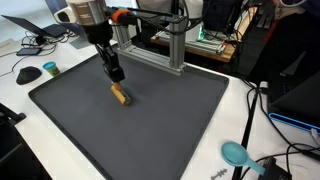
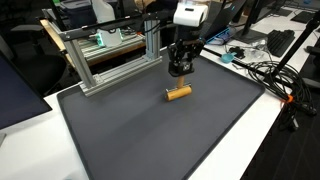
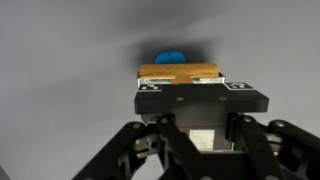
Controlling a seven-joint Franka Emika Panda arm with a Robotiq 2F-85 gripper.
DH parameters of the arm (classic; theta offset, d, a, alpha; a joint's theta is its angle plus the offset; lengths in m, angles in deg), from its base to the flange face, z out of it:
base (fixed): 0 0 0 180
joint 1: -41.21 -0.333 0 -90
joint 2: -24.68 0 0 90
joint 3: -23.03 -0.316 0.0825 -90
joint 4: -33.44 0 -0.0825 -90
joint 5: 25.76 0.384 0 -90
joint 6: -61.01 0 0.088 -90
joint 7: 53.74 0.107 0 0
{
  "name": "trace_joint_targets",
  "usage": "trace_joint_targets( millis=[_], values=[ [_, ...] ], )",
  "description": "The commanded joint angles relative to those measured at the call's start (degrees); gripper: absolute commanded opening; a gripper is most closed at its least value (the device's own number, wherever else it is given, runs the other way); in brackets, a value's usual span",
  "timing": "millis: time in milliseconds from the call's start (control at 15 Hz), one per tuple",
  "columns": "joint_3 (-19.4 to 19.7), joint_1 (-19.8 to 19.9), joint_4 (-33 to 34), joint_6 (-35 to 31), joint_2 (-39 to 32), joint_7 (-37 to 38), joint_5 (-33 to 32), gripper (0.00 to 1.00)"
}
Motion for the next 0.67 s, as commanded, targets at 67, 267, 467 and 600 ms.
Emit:
trace_joint_targets(
  millis=[67,267,467,600],
  values=[
    [-0.6,0.6,1.4,3.6,-4.5,-2.5,3.1,0.22],
    [-0.6,0.7,2.3,4.9,-5.2,-3.5,3.3,0.22],
    [-0.7,0.8,3.0,5.9,-5.7,-4.4,3.2,0.22],
    [-0.8,0.9,3.4,7.0,-5.8,-5.1,3.5,0.22]
  ],
)
